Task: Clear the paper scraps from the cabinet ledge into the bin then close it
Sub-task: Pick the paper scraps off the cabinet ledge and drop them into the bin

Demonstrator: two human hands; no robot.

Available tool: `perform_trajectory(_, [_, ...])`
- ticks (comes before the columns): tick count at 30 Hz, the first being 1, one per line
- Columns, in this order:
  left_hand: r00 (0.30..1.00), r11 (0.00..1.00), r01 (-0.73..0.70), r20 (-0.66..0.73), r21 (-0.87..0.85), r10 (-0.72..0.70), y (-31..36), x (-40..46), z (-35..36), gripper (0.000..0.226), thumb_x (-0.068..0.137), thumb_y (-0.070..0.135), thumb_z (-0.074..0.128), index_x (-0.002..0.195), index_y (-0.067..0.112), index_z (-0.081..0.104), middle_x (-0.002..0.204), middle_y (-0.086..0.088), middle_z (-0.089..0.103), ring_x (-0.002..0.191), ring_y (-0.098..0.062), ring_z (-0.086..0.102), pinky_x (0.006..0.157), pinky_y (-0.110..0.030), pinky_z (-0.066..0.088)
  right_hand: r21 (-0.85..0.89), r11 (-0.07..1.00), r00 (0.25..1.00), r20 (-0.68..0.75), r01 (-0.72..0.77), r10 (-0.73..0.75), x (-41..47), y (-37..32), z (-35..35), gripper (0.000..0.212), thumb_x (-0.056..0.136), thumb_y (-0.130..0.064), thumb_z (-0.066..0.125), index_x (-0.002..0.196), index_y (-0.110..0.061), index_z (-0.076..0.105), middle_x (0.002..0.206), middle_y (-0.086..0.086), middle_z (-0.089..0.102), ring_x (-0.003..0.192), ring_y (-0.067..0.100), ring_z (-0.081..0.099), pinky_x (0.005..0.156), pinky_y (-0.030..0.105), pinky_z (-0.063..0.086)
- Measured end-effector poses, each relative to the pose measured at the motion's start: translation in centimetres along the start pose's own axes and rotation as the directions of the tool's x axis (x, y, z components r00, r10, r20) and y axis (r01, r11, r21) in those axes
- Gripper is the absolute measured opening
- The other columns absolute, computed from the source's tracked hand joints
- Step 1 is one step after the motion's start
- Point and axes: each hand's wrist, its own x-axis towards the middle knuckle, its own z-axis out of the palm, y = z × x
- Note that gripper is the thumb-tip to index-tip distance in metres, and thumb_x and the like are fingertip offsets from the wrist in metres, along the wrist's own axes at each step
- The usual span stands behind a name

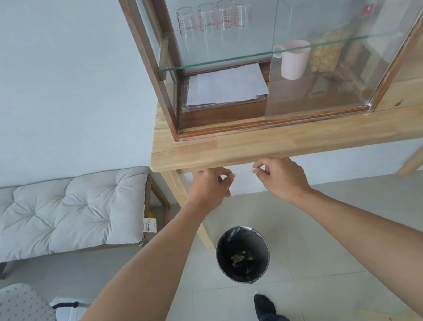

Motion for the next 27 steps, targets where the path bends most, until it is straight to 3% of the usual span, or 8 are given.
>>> perform_trajectory(6, [0.996,0.998,0.058,0.071,0.009,-0.058,-2.0,-1.8,3.1,0.020,0.107,0.040,0.061,0.112,0.030,0.077,0.063,0.011,0.076,0.044,-0.013,0.062,0.061,-0.032,0.062,0.005,1.000,0.995,0.101,-0.012,0.011,-2.2,1.8,3.3,0.015,0.101,-0.041,0.058,0.101,-0.036,0.072,0.068,-0.016,0.063,0.075,0.020,0.068,0.063,0.031,0.045])
perform_trajectory(11, [0.988,0.994,0.099,0.113,0.038,-0.103,-3.9,-2.3,6.0,0.020,0.106,0.036,0.063,0.114,0.026,0.080,0.069,0.006,0.079,0.044,0.003,0.059,0.064,-0.029,0.057,-0.010,1.000,0.984,0.178,-0.027,0.028,-3.3,3.8,6.1,0.017,0.100,-0.046,0.060,0.100,-0.035,0.073,0.075,-0.017,0.064,0.078,0.018,0.068,0.063,0.030,0.042])
perform_trajectory(14, [0.978,0.988,0.145,0.143,0.047,-0.151,-5.2,-2.3,7.5,0.018,0.105,0.033,0.064,0.111,0.027,0.081,0.065,0.007,0.078,0.052,0.000,0.063,0.070,-0.033,0.063,-0.030,0.998,0.974,0.221,-0.046,0.052,-3.5,5.1,7.9,0.017,0.099,-0.047,0.061,0.099,-0.035,0.073,0.077,-0.018,0.063,0.077,0.018,0.065,0.064,0.030,0.041])
perform_trajectory(17, [0.964,0.977,0.198,0.163,0.073,-0.208,-6.7,-1.8,8.8,0.019,0.105,0.036,0.064,0.115,0.029,0.080,0.061,0.011,0.076,0.049,0.003,0.063,0.067,-0.031,0.063,-0.037,0.998,0.955,0.291,-0.046,0.055,-3.3,6.1,9.5,0.019,0.099,-0.046,0.062,0.104,-0.035,0.076,0.083,-0.015,0.069,0.083,0.019,0.070,0.067,0.030,0.045])
perform_trajectory(21, [0.941,0.961,0.255,0.201,0.110,-0.273,-7.9,-0.8,9.9,0.031,0.105,0.039,0.065,0.135,0.032,0.071,0.065,0.012,0.077,0.055,-0.002,0.069,0.071,-0.034,0.066,-0.045,0.998,0.925,0.376,-0.044,0.058,-2.4,7.1,10.7,0.027,0.099,-0.043,0.061,0.121,-0.033,0.075,0.103,-0.007,0.079,0.096,0.022,0.073,0.082,0.034,0.057])
perform_trajectory(27, [0.932,0.949,0.290,0.190,0.121,-0.309,-8.6,0.4,9.6,0.034,0.104,0.033,0.067,0.138,0.030,0.070,0.073,0.011,0.080,0.060,-0.003,0.067,0.077,-0.040,0.068,-0.056,0.997,0.929,0.362,-0.056,0.073,-0.4,7.3,10.6,0.031,0.099,-0.044,0.060,0.125,-0.033,0.071,0.089,-0.014,0.071,0.095,0.021,0.071,0.081,0.033,0.052])
